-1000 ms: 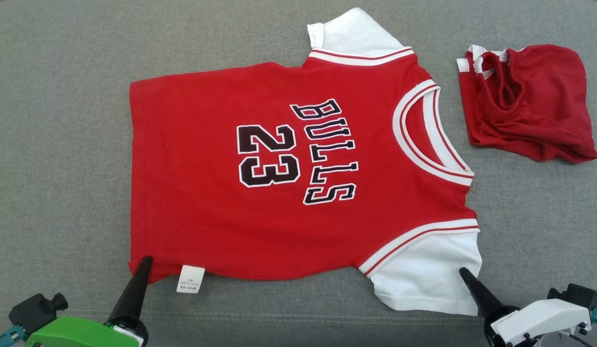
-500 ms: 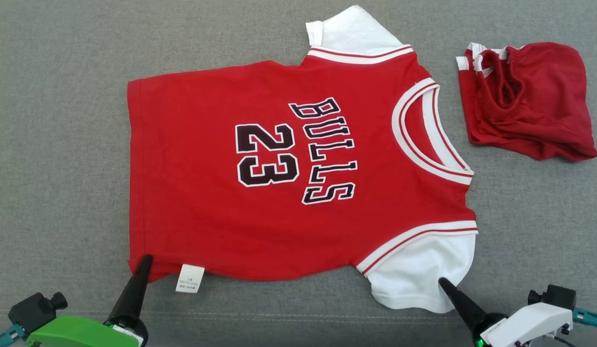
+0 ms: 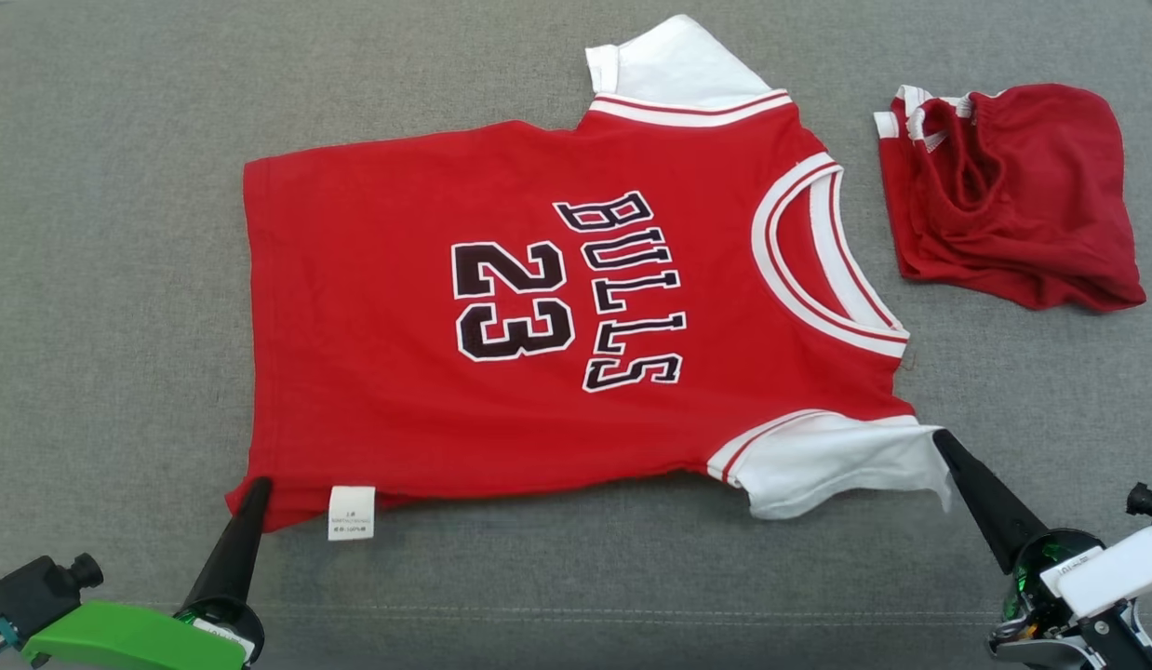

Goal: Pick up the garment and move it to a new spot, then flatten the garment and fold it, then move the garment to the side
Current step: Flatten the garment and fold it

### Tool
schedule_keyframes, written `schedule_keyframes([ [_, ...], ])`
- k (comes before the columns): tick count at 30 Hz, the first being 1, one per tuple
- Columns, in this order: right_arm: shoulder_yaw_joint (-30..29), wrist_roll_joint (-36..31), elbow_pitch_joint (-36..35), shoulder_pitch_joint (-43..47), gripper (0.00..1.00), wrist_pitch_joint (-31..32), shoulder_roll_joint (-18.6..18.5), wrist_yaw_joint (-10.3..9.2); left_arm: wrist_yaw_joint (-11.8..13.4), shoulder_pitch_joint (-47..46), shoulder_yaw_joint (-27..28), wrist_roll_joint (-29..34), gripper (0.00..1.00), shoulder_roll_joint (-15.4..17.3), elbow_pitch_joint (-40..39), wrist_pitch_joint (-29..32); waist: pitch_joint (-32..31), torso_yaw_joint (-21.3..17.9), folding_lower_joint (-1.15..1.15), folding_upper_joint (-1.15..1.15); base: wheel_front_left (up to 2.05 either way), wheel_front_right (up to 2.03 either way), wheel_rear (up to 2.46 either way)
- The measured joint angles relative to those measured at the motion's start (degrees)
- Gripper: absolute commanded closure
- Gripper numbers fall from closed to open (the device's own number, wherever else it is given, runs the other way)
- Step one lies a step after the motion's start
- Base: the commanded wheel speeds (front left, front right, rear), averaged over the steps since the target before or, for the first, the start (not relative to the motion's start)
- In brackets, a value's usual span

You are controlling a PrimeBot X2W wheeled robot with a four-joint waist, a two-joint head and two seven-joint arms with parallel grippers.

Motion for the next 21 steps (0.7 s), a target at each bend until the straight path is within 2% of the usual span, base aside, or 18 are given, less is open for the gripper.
schedule_keyframes([
  [16, 0.2, 0.8, -3.7, -1.7, 1.0, 3.0, -2.2, -1.19, 0.6, -0.4, 0.1, 0.0, 1.0, 1.7, -2.1, 1.7, 0.1, 0.6, 0.0, 0.0, 0.0, 0.0, 0.0],
  [21, 0.4, 0.8, -5.1, -3.7, 1.0, 3.5, -2.6, -2.69, 1.1, -1.2, -0.1, 0.0, 1.0, 2.3, -2.4, 2.7, 0.2, 0.3, 0.0, 0.0, 0.0, 0.0, 0.0],
])
